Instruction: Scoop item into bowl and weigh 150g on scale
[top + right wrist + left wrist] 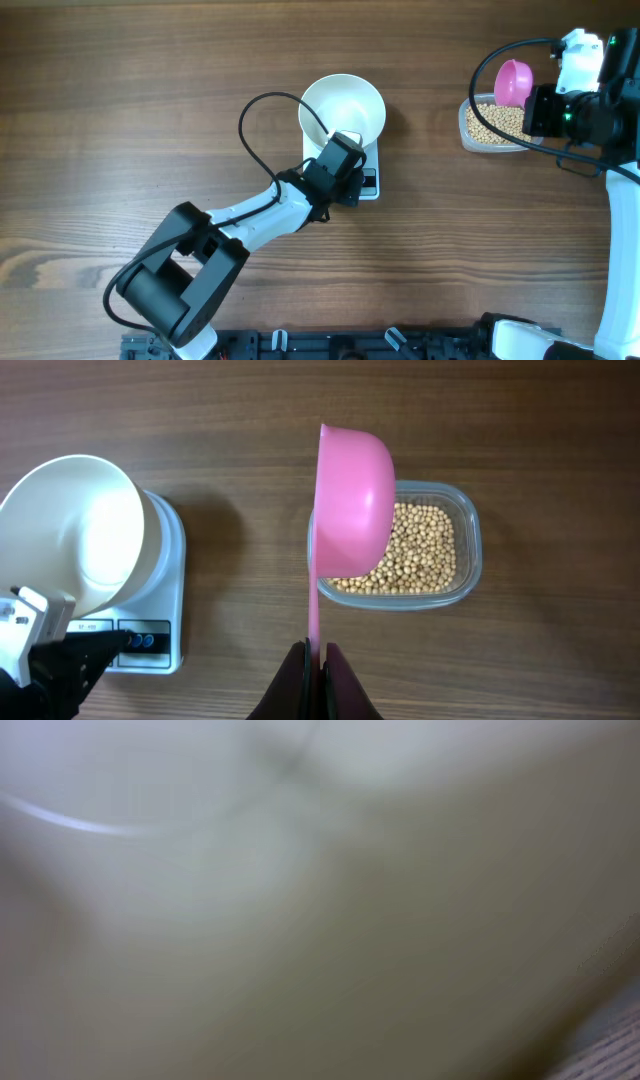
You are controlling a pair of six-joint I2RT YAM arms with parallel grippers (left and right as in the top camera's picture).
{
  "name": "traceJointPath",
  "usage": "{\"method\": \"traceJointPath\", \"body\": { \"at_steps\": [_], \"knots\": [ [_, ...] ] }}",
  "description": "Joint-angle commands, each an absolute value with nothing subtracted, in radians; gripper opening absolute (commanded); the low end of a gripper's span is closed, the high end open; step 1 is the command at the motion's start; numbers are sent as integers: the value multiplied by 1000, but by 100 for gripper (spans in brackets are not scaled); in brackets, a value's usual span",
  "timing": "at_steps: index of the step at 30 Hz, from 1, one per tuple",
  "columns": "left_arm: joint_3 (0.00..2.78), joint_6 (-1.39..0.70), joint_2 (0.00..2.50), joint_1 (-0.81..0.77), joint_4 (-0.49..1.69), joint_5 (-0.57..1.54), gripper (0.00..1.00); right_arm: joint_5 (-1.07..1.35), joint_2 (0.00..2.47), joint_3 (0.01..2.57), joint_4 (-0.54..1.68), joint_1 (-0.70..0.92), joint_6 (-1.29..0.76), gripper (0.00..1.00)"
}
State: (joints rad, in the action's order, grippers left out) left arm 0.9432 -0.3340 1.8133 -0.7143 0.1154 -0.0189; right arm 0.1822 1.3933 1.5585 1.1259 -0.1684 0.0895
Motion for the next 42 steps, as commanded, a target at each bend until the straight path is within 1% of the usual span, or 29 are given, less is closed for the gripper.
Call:
{"method": "traceJointPath", "body": {
  "at_steps": [1, 9, 34, 42],
  "knots": [
    [935, -318, 1869, -715, 132, -46, 4, 173, 1402, 1551, 1132, -171, 76, 4],
    [935, -318, 1869, -715, 177, -46, 4, 173, 1402, 1551, 1131, -171, 76, 4],
    [934, -318, 1890, -715, 193, -46, 4, 173, 1402, 1551, 1148, -171, 75, 4],
    [934, -319, 1754, -715, 195, -46, 4, 173, 1402, 1551, 1147, -171, 72, 4]
  ]
}}
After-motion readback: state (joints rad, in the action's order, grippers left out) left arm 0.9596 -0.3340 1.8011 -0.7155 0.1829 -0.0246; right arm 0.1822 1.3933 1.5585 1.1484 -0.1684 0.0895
